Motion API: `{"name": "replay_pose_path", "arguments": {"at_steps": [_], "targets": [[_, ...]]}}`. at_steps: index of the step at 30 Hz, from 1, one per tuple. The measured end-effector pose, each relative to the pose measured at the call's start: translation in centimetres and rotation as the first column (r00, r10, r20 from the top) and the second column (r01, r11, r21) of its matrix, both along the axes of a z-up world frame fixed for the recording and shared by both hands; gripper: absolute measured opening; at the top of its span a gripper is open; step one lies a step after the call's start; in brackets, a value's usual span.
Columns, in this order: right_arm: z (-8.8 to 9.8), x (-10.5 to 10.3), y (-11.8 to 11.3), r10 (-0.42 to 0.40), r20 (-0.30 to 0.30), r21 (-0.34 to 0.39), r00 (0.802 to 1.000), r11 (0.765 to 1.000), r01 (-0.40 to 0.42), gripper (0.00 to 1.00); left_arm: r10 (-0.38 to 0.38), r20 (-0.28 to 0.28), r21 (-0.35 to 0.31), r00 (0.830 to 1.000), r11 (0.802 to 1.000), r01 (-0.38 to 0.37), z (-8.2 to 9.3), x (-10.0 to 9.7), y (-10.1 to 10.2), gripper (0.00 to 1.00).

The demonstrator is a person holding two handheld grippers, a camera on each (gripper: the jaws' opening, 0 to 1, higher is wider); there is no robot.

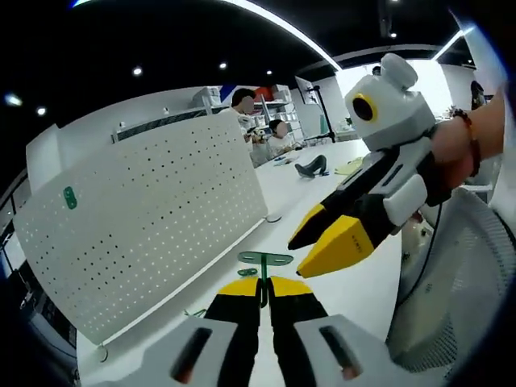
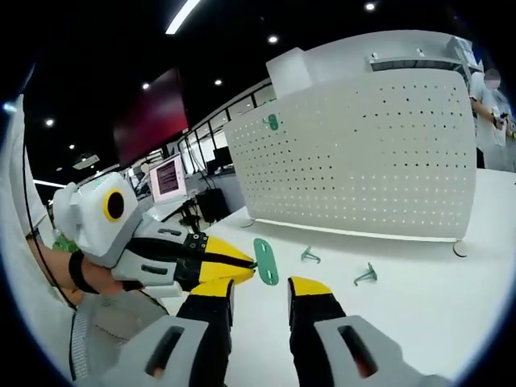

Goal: Insert the hook assembly into the mounting plate slot until the hook locks in place.

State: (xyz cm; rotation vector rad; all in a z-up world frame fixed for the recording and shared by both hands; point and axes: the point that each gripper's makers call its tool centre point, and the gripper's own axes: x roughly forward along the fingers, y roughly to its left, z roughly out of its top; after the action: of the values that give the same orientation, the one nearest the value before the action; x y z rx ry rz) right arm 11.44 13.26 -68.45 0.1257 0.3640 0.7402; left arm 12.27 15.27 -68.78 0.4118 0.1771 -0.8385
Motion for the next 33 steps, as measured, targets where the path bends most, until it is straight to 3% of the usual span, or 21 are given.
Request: {"name": "replay_pose_path", "arguments": {"at_steps": [14, 22, 27, 33], "targets": [[-0.3, -0.1, -0.1, -0.005, -0.016, 0.003, 1.000, 1.000, 0.005, 0.09, -0.041, 0.006, 0.013, 0.999, 0.999, 0.041, 0.2, -1.3, -0.8, 0.03], [-0.5, -0.2, -0.2, 0.014, 0.034, -0.125, 0.999, 0.992, -0.009, 0.06, -0.058, 0.013, 0.054, 0.998, 0.997, 0.057, 0.1, -1.6, -1.3, 0.03], [-0.9, -0.3, -0.4, 0.034, 0.073, -0.256, 0.997, 0.967, -0.014, 0.03, -0.062, 0.010, 0.068, 0.998, 0.996, 0.061, 0.0, -1.8, -1.4, 0.03], [-1.2, 0.0, -0.7, 0.000, 0.083, -0.322, 0.997, 0.946, 0.027, 0.01, -0.079, 0.006, 0.047, 0.997, 0.996, 0.079, 0.1, -2.1, -2.0, 0.04]]}}
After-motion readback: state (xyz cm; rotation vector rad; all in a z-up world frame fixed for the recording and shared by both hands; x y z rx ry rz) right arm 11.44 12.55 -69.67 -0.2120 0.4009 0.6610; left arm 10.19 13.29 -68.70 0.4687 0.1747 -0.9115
